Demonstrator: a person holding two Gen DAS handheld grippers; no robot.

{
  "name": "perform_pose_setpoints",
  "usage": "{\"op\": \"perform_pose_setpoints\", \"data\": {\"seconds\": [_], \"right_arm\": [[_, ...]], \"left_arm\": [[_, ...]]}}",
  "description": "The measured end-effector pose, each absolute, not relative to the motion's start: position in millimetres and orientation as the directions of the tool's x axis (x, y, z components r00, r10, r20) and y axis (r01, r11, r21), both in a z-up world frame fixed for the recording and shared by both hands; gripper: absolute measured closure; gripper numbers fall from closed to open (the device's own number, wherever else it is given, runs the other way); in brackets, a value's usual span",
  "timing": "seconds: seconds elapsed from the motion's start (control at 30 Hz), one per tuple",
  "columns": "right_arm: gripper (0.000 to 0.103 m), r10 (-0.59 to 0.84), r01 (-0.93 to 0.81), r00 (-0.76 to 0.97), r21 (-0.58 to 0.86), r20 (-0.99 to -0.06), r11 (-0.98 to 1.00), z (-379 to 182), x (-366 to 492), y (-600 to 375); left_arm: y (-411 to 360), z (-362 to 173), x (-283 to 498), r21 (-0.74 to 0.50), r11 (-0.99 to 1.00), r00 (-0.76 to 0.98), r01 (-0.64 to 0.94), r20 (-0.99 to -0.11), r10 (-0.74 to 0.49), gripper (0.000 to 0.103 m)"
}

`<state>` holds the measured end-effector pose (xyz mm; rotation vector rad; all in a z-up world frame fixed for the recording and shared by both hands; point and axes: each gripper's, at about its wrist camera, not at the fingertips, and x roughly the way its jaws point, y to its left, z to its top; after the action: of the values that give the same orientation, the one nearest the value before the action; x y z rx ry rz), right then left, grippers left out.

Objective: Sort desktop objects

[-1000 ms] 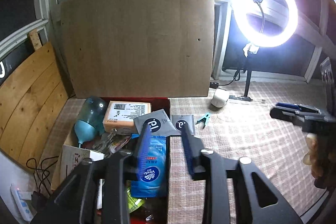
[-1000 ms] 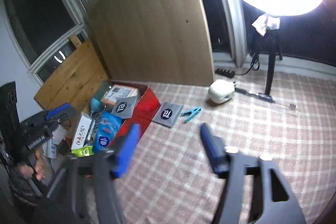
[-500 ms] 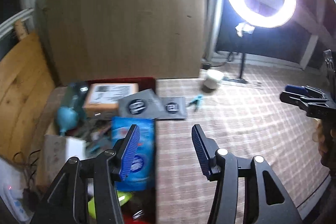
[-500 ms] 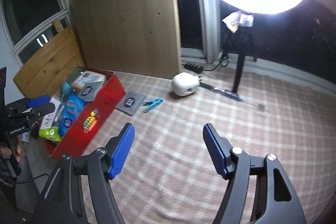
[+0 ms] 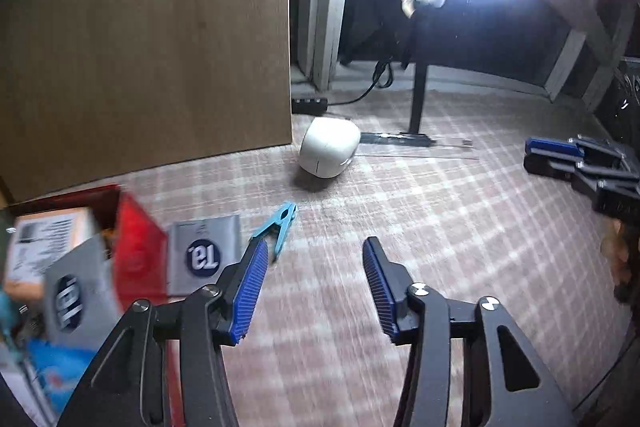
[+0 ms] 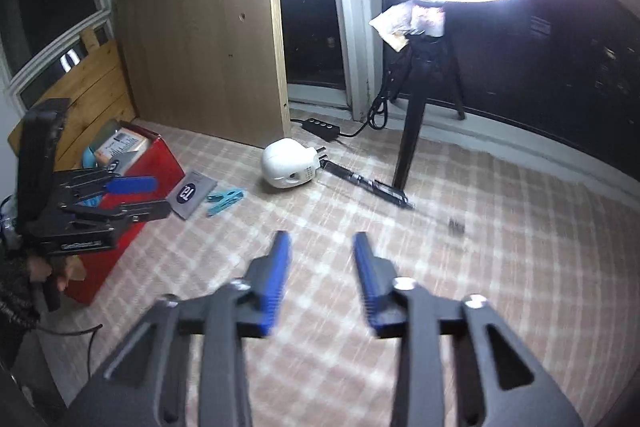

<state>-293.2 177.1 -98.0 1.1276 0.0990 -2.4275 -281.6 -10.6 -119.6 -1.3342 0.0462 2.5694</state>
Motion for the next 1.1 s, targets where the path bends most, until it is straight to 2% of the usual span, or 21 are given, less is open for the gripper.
{"op": "perform_pose_setpoints", "data": {"seconds": [0.1,0.3,0.63,0.83,0.9,0.97,1.1], "right_arm": [[0.074,-0.347,0.474,-0.550,0.059,-0.760,-0.879,-115.6,-328.1,172.6],[0.074,-0.316,0.592,-0.490,-0.045,-0.812,-0.805,-164.6,-384.0,147.5],[0.074,-0.371,0.666,-0.438,-0.018,-0.819,-0.745,-177.7,-393.6,155.4],[0.074,-0.342,0.707,-0.437,-0.083,-0.832,-0.702,-184.8,-415.4,132.2],[0.074,-0.323,0.719,-0.441,-0.114,-0.837,-0.686,-189.7,-418.2,124.3],[0.074,-0.316,0.724,-0.441,-0.125,-0.840,-0.678,-192.8,-420.6,119.5],[0.075,-0.342,0.721,-0.399,-0.061,-0.851,-0.690,-191.1,-428.0,122.2]], "left_arm": [[-13.3,-138.0,-304.9,-0.133,-0.971,-0.503,-0.198,-0.837,0.217,0.058],[-5.9,-160.0,-331.2,-0.066,-0.976,-0.472,-0.208,-0.867,0.160,0.058],[0.7,-179.6,-338.0,0.013,-0.970,-0.467,-0.241,-0.878,0.105,0.060],[0.2,-176.4,-333.7,0.008,-0.973,-0.462,-0.232,-0.881,0.103,0.067],[0.4,-175.5,-331.9,0.014,-0.972,-0.459,-0.235,-0.883,0.098,0.072],[-0.8,-175.4,-333.1,0.022,-0.971,-0.458,-0.239,-0.884,0.093,0.070],[0.4,-177.4,-337.1,0.053,-0.973,-0.457,-0.226,-0.888,0.057,0.063]]}}
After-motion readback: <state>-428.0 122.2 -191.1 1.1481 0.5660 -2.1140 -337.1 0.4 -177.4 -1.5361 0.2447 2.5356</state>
